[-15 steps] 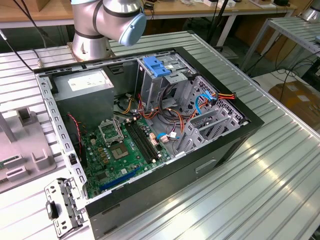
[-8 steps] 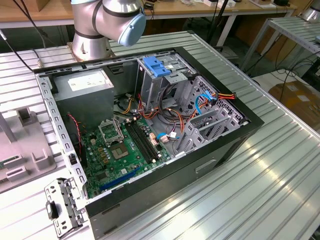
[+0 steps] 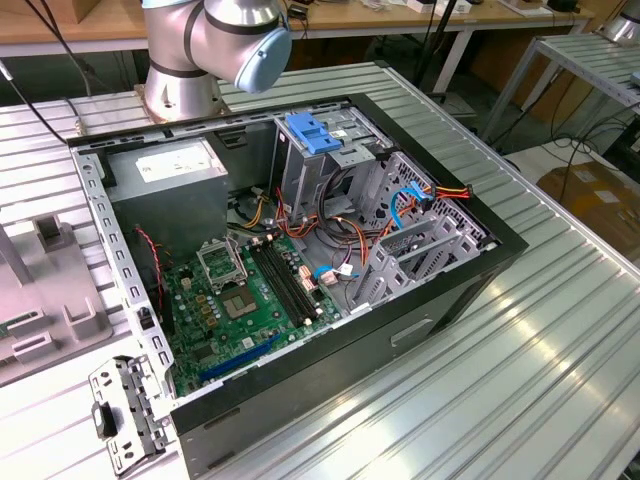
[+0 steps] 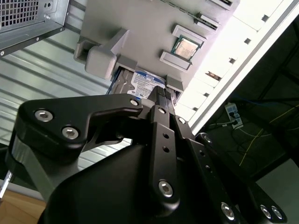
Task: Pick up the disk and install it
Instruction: 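Reach for the disk, then pick up the disk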
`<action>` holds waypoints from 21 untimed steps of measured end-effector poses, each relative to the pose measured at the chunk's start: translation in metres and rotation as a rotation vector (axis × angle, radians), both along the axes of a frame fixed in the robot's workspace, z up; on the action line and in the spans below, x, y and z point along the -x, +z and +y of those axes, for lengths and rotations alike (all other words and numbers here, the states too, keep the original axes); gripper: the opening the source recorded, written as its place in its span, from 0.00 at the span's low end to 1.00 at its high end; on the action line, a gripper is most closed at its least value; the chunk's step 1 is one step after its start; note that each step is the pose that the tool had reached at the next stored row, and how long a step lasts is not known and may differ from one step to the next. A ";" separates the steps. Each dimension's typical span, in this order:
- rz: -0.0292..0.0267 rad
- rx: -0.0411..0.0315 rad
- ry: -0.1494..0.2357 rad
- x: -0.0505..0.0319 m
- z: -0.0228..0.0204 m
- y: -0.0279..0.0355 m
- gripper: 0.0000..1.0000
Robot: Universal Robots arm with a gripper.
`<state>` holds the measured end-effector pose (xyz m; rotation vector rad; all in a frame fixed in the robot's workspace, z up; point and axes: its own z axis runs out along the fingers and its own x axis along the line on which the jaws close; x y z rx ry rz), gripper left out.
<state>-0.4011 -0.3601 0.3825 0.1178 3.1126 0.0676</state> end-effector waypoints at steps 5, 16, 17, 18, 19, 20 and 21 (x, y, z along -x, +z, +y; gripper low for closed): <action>-0.0001 0.0000 0.000 0.0000 0.0003 0.0000 0.11; -0.0001 -0.0001 0.015 0.0000 0.0004 -0.0001 0.11; -0.0001 0.0000 0.021 0.0001 0.0004 0.0000 0.11; -0.0001 -0.0001 0.027 0.0000 0.0004 -0.0001 0.11; -0.0001 0.0000 0.036 0.0000 0.0004 -0.0001 0.11; -0.0001 0.0000 0.042 0.0000 0.0004 0.0000 0.11; -0.0001 0.0000 0.051 0.0000 0.0004 0.0000 0.11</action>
